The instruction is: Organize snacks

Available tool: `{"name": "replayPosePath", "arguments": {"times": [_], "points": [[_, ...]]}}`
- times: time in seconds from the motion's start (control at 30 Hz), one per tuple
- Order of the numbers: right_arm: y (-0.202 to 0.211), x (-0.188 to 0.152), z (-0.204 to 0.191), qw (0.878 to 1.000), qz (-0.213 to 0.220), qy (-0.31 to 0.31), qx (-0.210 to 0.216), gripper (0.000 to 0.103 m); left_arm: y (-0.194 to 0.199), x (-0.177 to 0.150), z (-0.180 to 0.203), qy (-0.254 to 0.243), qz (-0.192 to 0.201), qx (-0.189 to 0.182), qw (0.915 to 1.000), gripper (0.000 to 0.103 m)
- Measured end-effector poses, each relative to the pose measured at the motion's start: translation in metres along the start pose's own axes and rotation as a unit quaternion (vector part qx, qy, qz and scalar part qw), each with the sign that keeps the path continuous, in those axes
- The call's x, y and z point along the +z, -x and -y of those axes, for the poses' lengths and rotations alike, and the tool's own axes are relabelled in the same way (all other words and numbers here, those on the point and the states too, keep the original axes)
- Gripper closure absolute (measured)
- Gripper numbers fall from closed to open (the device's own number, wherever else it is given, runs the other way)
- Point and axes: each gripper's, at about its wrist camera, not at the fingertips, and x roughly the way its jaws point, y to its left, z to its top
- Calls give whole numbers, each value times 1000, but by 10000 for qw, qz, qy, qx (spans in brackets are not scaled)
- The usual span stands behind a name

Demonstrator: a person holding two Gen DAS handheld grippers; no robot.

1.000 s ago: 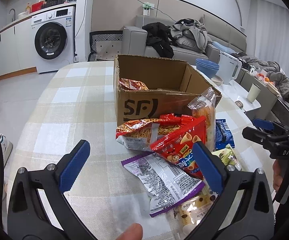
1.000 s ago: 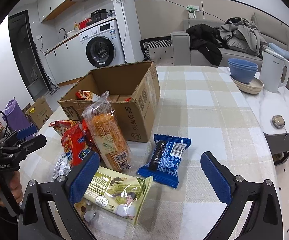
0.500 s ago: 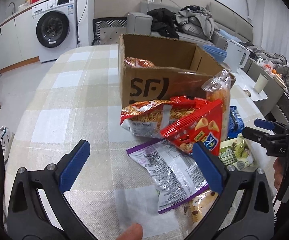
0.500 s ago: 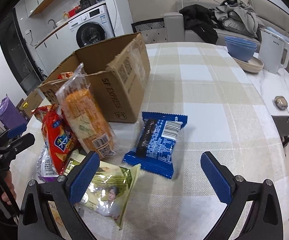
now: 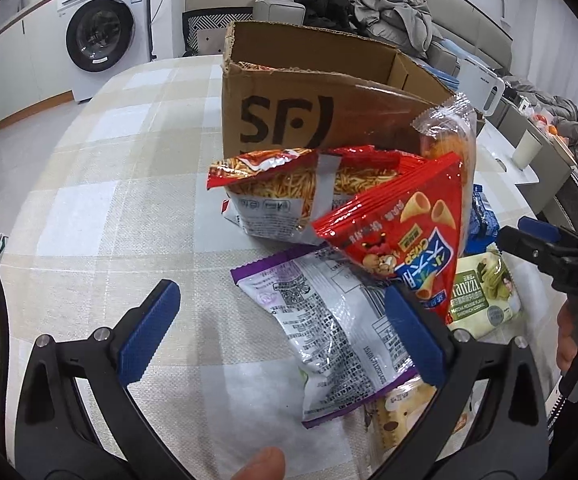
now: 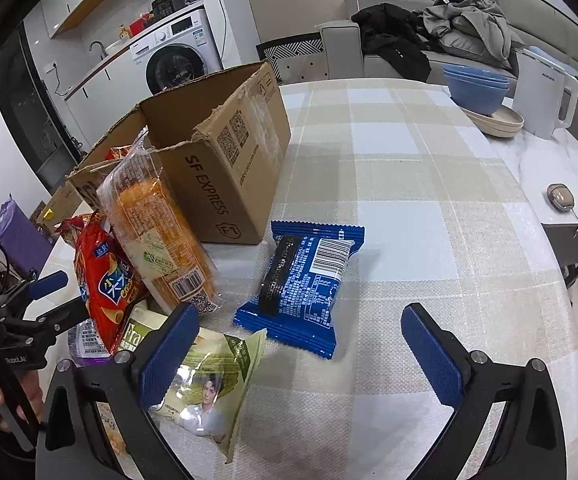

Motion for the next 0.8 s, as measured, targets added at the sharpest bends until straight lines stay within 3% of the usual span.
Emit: {"name": "replayPosePath", "arguments": {"times": [0.2,0.57,0.8], "points": [[-3,1,3,10000,-36,-27,3,0,-6,-4,4,126,-99,-331,9993,1],[-15,1,6,9995,-69,-118,-274,0,-18,-11,14,322,-132,-374,9987,1],[-26,2,4,9992,-102,-163,-345,0,-32,-14,20,374,-264,-676,9967,1]]}}
